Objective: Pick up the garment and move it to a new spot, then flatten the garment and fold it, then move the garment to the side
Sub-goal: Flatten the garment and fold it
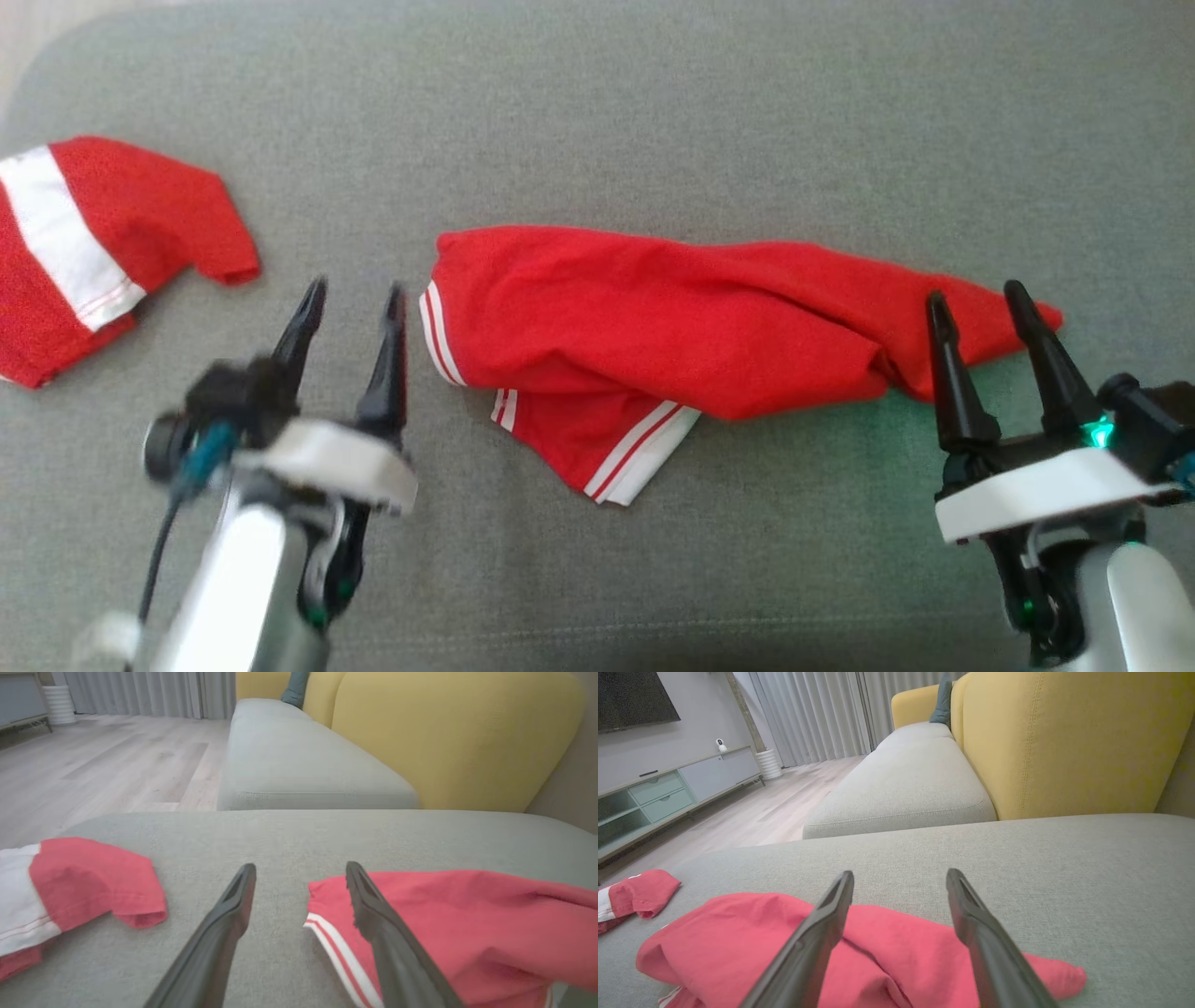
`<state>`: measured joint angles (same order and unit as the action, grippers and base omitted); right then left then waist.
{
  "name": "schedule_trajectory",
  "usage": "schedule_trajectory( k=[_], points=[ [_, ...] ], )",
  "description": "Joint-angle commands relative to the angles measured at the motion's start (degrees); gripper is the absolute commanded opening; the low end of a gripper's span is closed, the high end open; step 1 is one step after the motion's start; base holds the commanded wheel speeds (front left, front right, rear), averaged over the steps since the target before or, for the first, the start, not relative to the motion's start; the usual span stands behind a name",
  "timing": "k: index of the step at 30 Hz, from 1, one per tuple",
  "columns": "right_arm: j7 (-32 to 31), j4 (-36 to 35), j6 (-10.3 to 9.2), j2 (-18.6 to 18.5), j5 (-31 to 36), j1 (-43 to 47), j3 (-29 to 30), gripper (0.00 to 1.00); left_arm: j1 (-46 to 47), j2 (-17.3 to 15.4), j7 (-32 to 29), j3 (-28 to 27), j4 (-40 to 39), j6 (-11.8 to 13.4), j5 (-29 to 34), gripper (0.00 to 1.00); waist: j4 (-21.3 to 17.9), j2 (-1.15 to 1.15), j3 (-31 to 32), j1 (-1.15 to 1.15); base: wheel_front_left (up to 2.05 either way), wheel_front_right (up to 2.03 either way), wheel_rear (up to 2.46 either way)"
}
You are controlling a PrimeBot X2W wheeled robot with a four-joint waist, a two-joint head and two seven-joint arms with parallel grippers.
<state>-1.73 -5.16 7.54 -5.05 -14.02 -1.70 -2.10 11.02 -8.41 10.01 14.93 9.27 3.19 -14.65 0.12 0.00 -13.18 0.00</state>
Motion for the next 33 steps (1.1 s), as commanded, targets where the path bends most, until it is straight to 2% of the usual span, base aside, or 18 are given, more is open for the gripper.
schedule_trajectory(
  k=[1,5,10,20,26,27,28,29,33],
  points=[
    [-0.2,-2.5,-0.05,-0.4,0.0,-1.9,-1.7,1.0,5.5,-0.4,-1.4,-0.9,-0.9,-1.1,-0.7,1.0,-0.3,0.0,-1.1,0.0,0.0,0.0,0.0],
    [-0.3,-2.6,-0.05,-0.6,0.1,-3.1,-2.5,1.0,12.2,0.4,-6.0,0.6,3.5,-3.6,-2.0,1.0,-1.3,0.0,-2.8,0.0,0.0,0.0,0.0],
    [0.0,-2.1,-0.05,-0.6,-0.1,-4.3,-3.2,1.0,20.2,0.7,-10.8,1.2,12.8,-6.2,-4.0,1.0,-3.0,0.0,-4.5,0.0,0.0,0.0,0.0],
    [0.6,-0.7,-0.05,-0.2,-0.5,-4.4,-3.5,1.0,28.4,-0.8,-19.6,2.6,30.8,-8.3,-5.2,1.0,-4.7,0.0,-5.3,0.0,0.0,0.0,0.0],
    [0.7,-0.2,-0.05,0.1,-0.6,-4.3,-3.4,1.0,29.8,-0.4,-23.3,4.8,36.6,-9.7,-6.3,1.0,-4.8,0.0,-5.0,0.0,0.0,0.0,0.0],
    [0.7,-0.2,-0.05,0.1,-0.7,-4.3,-3.4,1.0,29.9,-0.4,-23.4,5.2,36.9,-9.8,-6.4,0.69,-4.8,0.0,-5.0,0.0,0.0,0.0,0.0],
    [0.7,-0.1,-0.05,0.1,-0.7,-4.3,-3.4,1.0,30.0,-0.4,-23.6,5.6,37.4,-10.0,-6.5,0.2,-4.7,0.0,-4.9,0.0,0.0,0.0,0.0],
    [0.7,-0.1,-0.05,0.1,-0.8,-4.4,-3.5,1.0,30.0,-0.3,-23.6,5.9,37.6,-10.1,-6.8,0.0,-4.7,0.0,-4.8,0.0,0.0,0.0,0.0],
    [0.7,0.2,-0.05,0.2,-1.0,-4.7,-4.0,1.0,31.1,-0.8,-19.7,6.1,37.7,-9.9,-6.4,0.0,-4.8,0.0,-4.7,0.0,0.0,0.0,0.0]
  ],
)
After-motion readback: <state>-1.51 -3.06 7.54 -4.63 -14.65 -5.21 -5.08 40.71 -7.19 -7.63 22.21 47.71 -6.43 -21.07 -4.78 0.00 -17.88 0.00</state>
